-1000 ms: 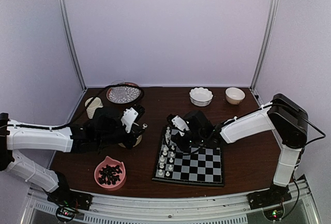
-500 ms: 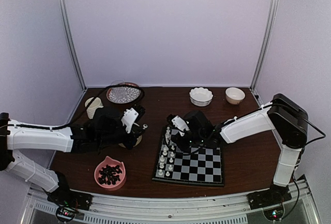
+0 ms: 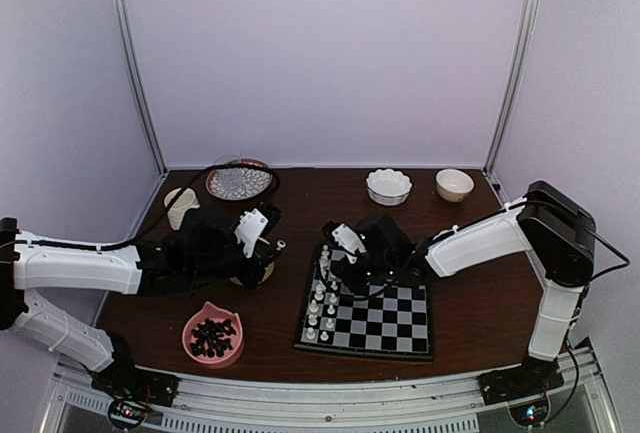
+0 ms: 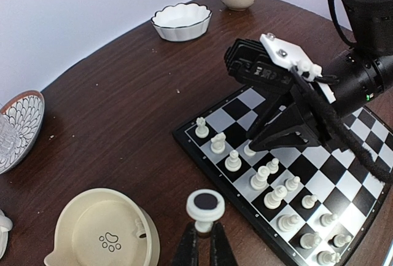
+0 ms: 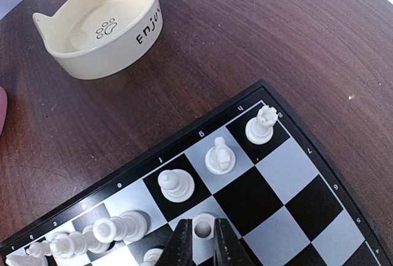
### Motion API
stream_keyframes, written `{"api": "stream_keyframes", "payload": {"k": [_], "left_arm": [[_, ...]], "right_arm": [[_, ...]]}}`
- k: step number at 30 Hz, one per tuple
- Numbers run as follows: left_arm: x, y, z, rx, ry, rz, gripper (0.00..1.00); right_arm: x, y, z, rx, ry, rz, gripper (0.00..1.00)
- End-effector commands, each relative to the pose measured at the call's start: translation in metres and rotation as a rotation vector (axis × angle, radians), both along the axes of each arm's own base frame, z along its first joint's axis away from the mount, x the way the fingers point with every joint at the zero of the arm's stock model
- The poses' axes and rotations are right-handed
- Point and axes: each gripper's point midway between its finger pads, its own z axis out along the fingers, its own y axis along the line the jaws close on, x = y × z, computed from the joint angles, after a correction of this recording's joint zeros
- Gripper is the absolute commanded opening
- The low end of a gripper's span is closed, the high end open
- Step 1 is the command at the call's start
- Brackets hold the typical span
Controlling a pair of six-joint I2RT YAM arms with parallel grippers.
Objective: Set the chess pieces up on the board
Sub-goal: Place the pawn at c2.
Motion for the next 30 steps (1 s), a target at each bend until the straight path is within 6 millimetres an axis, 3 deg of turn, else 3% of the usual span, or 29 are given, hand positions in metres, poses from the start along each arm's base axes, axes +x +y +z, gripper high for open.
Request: {"api": "stream_keyframes", "payload": {"k": [1, 5, 11, 19, 24, 28, 30], "left_arm": [[0.004, -0.005, 0.011, -0.028, -0.026, -0.007, 0.0], [0.004, -0.006, 0.01, -0.029, -0.022, -0.014, 0.0], [-0.005, -0.019, 0.01, -0.046, 0.0, -0.095, 0.0], [-0.037, -0.051, 0.014, -0.098, 0.08, -0.341, 0.0], [-0.038, -0.053, 0.012, -0.089, 0.096, -0.347, 0.0], [-0.042, -0.056, 0.011, -0.087, 0.108, -0.379, 0.0], [-0.046, -0.06, 0.011, -0.084, 0.118, -0.413, 0.0]], "right_arm": [[0.001, 0.004, 0.008, 0.011, -0.015, 0.007, 0.16], [0.001, 0.001, 0.022, 0.025, -0.043, 0.003, 0.16], [-0.009, -0.006, 0.067, 0.103, -0.104, 0.021, 0.19], [-0.055, 0.003, 0.11, 0.119, -0.241, 0.243, 0.3], [-0.052, 0.001, 0.133, 0.144, -0.324, 0.199, 0.33], [-0.066, -0.003, 0.151, 0.188, -0.527, 0.244, 0.41], [-0.079, -0.006, 0.145, 0.151, -0.628, 0.326, 0.42]]}}
